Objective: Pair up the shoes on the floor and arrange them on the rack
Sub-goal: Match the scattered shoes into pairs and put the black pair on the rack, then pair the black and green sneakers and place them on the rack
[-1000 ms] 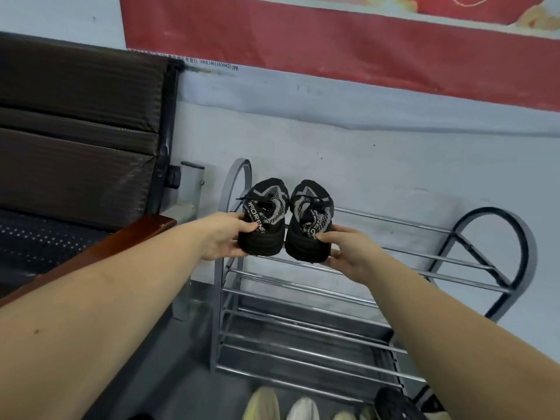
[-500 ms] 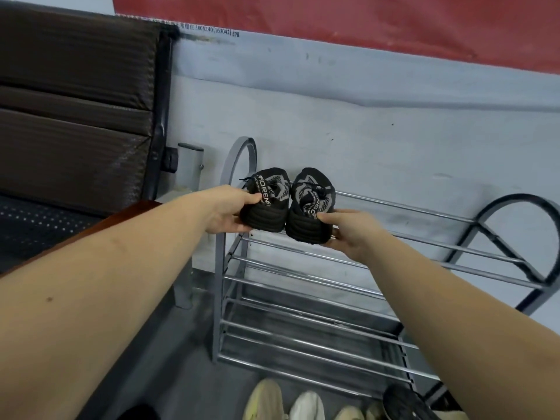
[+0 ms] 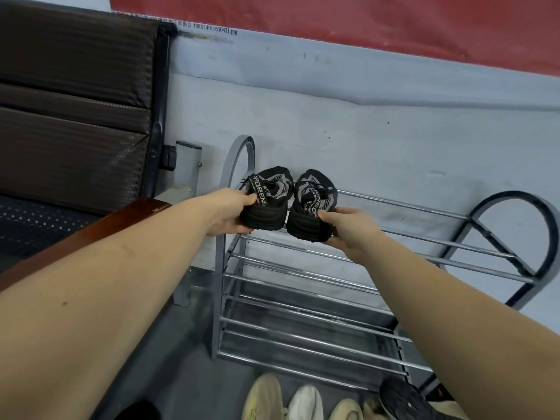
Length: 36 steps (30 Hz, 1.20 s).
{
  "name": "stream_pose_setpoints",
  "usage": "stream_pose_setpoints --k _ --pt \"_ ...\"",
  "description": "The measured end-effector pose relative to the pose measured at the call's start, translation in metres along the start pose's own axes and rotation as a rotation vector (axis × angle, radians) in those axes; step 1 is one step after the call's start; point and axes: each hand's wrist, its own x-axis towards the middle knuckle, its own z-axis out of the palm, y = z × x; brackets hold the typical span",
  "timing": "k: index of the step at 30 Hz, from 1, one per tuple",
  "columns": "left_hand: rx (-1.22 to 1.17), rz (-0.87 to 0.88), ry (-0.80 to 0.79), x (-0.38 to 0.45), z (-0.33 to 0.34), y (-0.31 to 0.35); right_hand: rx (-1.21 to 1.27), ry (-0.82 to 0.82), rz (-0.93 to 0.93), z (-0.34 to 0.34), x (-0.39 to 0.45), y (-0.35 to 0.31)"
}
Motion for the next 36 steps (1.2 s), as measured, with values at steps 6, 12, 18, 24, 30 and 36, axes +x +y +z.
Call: stream_pose_setpoints --k 6,12,18,24,30,36 --pt "0.508 0.068 0.092 -0.011 0.004 0.002 -0.382 0.079 -0.049 0.006 -0.013 -0.003" --pt "1.091 0.379 0.246 -0.039 0.010 0.002 -0.751 0.027 -0.263 0.000 -0.054 -0.020" --pt "1.604 0.631 0.221 -0.087 0.050 -0.002 -1.311 0.019 -0.473 -0.027 -0.099 -0.012" --pt "1.829 0.809 -0.065 -0.132 0.122 -0.059 -1.442 0.020 -0.376 -0.088 -0.156 0.047" --pt "1.799 0.787 -0.269 -0.151 0.190 -0.141 -1.468 0.008 -0.188 -0.161 -0.200 0.132" --pt "1.769 0.700 -0.434 -0.163 0.249 -0.205 -1.471 -0.005 -0.007 -0.230 -0.237 0.204"
